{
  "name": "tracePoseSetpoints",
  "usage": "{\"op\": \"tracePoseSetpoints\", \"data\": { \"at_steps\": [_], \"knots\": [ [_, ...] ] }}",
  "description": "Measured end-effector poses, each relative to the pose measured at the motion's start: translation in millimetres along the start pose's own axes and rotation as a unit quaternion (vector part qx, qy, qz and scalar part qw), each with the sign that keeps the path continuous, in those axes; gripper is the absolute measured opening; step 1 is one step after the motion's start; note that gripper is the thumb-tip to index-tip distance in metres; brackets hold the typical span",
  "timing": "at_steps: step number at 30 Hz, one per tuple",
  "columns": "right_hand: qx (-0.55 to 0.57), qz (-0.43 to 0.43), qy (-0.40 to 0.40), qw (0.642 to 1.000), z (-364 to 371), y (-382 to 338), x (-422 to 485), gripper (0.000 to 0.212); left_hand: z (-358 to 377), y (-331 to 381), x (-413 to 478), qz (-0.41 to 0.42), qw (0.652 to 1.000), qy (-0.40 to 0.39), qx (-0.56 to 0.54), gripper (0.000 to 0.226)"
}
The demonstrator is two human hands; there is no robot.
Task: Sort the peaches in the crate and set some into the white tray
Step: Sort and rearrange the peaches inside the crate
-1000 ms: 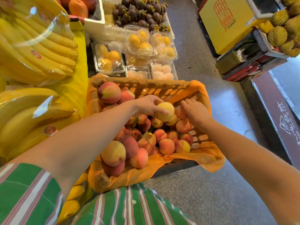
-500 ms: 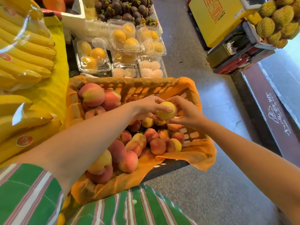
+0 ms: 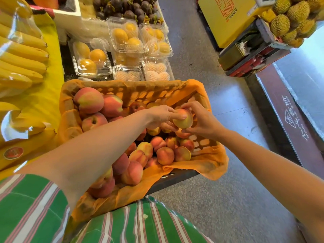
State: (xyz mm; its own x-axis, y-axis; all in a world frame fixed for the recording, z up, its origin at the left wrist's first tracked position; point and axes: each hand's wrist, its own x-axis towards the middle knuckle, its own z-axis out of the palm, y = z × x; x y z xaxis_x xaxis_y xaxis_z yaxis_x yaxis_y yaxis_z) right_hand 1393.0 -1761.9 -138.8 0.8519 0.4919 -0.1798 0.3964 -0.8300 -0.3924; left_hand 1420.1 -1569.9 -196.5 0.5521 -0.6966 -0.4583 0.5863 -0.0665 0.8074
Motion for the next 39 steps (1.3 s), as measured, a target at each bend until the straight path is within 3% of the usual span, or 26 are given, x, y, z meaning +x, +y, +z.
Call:
{"op": "tracePoseSetpoints", "data": {
  "at_steps": [3,7,11,13,17,22,29,32,36,39],
  "knots": [
    [-0.002,-0.002,-0.023,1.0,-3,6,2,0.073,-2,0,4,0.036,0.998,0.034,0.032,0.049],
    [-0.084,0.0,-0.015,0.996,-7,11,12,0.068,-6,-2,14,0.059,0.991,0.068,0.097,0.057],
    [-0.194,0.012,-0.008,0.981,-6,18,33,0.068,-22,-6,20,0.086,0.939,0.211,0.257,0.045],
    [-0.249,0.023,-0.037,0.967,-1,21,43,0.07,-27,-6,19,0.094,0.913,0.235,0.319,0.04],
    [-0.287,0.066,-0.054,0.954,6,17,57,0.065,-31,-5,14,0.091,0.884,0.224,0.399,0.035],
    [-0.316,0.036,-0.061,0.946,6,14,56,0.058,-34,-7,8,0.061,0.855,0.223,0.465,0.044],
    [-0.373,-0.001,-0.131,0.919,5,14,24,0.07,-28,-14,-4,0.076,0.833,0.22,0.502,0.039],
    [-0.393,0.015,-0.125,0.911,2,13,19,0.064,-24,-12,-9,0.069,0.832,0.215,0.507,0.038],
    [-0.412,0.019,-0.151,0.899,4,11,11,0.084,-19,-10,-27,0.069,0.861,0.192,0.466,0.031],
    [-0.411,0.015,-0.136,0.901,8,5,8,0.086,-19,-10,-49,0.047,0.882,0.145,0.446,0.03]
  ]
}}
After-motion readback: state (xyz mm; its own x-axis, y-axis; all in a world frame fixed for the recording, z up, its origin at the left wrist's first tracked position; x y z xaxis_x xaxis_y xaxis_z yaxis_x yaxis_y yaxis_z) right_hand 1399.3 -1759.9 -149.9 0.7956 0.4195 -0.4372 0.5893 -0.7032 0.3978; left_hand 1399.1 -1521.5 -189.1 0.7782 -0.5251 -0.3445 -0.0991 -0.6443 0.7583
